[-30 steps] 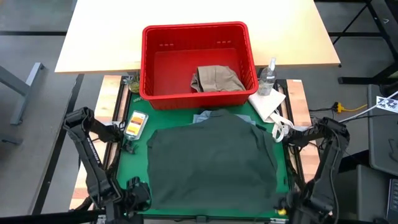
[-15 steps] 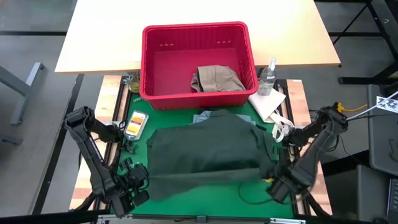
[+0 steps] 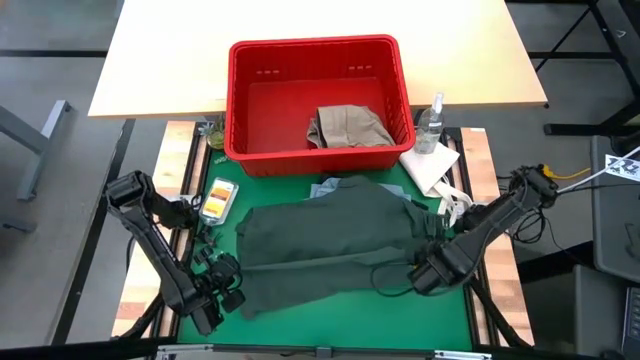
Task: Fold laundry
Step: Fold the green shirt
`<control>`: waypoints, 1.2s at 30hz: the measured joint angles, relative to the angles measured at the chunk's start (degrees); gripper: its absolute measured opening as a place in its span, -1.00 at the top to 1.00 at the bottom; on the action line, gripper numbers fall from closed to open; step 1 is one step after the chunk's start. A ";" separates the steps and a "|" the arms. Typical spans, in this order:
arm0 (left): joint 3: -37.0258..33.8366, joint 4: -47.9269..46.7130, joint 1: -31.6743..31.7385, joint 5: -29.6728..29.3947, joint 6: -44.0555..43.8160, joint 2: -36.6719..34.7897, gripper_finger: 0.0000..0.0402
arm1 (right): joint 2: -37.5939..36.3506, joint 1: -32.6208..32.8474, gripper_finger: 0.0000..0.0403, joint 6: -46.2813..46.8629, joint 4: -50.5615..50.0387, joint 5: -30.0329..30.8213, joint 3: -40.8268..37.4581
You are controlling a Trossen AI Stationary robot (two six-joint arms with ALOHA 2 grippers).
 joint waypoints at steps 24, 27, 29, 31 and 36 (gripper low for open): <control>-5.67 3.61 0.93 3.69 -1.53 0.04 0.34 | 0.00 -3.03 0.23 -7.54 -0.10 -0.75 -0.04; -5.67 3.84 0.94 3.53 -1.51 0.04 0.28 | 0.00 -4.08 0.17 -7.98 -0.17 -1.08 -0.04; -5.67 3.94 0.97 3.34 -1.51 0.04 0.26 | 0.00 -5.24 0.16 -8.01 -0.06 -1.11 -0.04; -5.67 4.84 0.96 3.31 -1.51 0.04 0.26 | 0.00 -6.60 0.16 -8.04 -0.10 -1.03 -0.04; -5.67 9.51 0.96 0.27 1.60 0.04 0.32 | 0.00 -10.21 0.16 -11.45 -0.08 -0.97 -0.04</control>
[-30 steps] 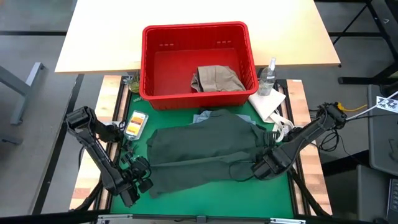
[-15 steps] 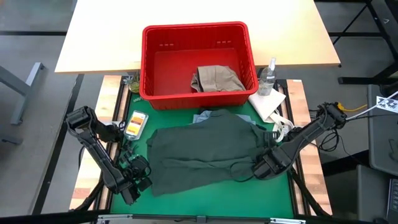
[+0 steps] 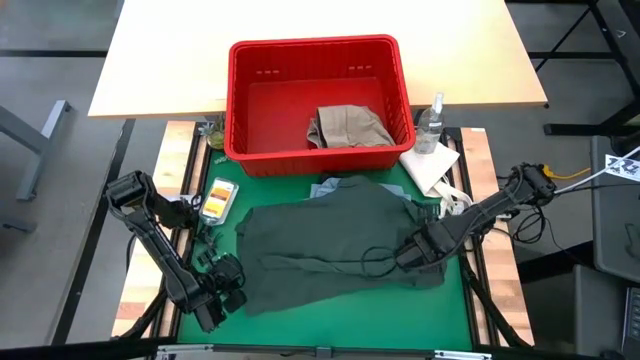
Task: Fold laundry
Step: Fold the green shirt
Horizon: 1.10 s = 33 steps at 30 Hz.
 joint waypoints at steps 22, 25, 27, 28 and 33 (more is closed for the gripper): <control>0.02 17.52 11.98 -15.56 34.26 0.00 0.37 | 0.00 3.37 0.15 -9.71 4.57 -6.79 0.04; 0.02 17.69 13.07 -10.96 34.53 0.00 0.37 | 0.00 7.17 0.15 -7.44 7.93 -6.37 0.04; 0.02 17.69 13.08 -10.05 34.55 0.00 0.37 | 0.00 9.48 0.15 -5.36 10.98 -5.12 0.07; 0.02 17.69 13.07 -10.08 34.55 0.00 0.37 | 0.00 10.67 0.15 -4.66 12.24 -4.43 0.07; 0.02 17.73 13.03 -10.70 34.61 0.09 0.37 | 0.00 15.98 0.15 -1.31 19.33 0.14 0.07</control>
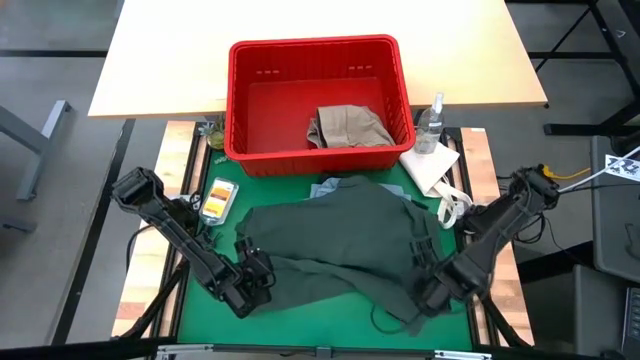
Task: Fold laundry
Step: Fold the green shirt
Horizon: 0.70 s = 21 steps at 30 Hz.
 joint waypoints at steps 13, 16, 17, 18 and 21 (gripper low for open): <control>0.00 0.96 0.90 1.39 -0.04 8.68 0.37 | 4.75 8.86 0.16 0.83 20.86 3.46 0.02; 0.00 0.96 1.45 2.20 -0.08 9.09 0.38 | 7.07 10.00 0.16 1.49 26.26 1.66 0.02; 0.00 1.00 1.70 2.43 -0.10 9.07 0.39 | 7.73 10.41 0.16 1.73 27.96 1.18 0.02; 0.00 1.00 2.01 2.87 -0.09 9.07 0.41 | 8.29 10.86 0.16 1.88 29.45 0.74 0.02; 0.00 1.00 2.57 3.47 -0.10 9.07 0.49 | 10.08 11.95 0.16 1.90 32.96 -0.04 0.02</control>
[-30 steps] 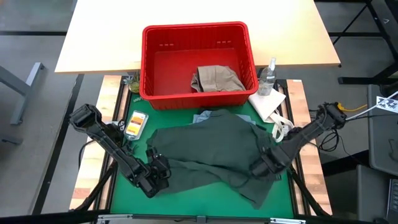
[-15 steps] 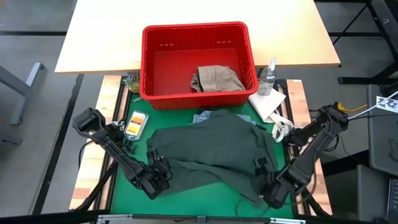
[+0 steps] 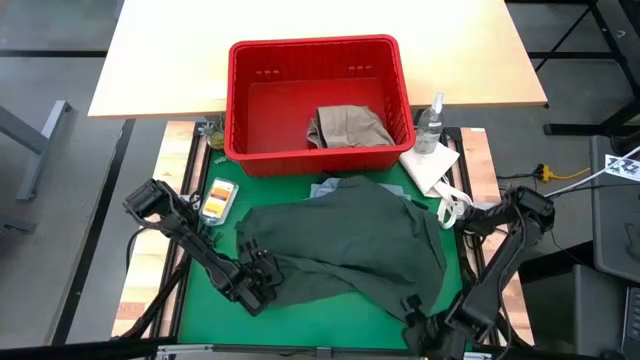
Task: Fold laundry
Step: Fold the green shirt
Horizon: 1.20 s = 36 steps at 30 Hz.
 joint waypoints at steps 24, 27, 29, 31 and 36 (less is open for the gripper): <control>0.00 0.52 0.56 0.84 -0.14 0.00 0.74 | 12.79 2.20 0.16 0.39 -9.13 -5.39 -0.02; 0.00 0.55 0.56 0.85 -0.14 0.00 0.75 | 14.05 2.24 0.16 0.41 -9.16 -5.36 0.09; 0.00 0.55 0.56 0.87 -0.14 0.00 0.75 | 14.86 2.24 0.17 0.39 -9.17 -5.58 0.24; 0.00 0.56 0.53 1.19 -0.13 -0.02 0.75 | 15.24 2.24 0.24 0.44 -9.24 -6.02 0.28; 0.02 0.50 0.45 2.97 -0.12 -0.29 0.83 | 15.03 2.20 0.63 1.76 -9.63 -5.96 0.24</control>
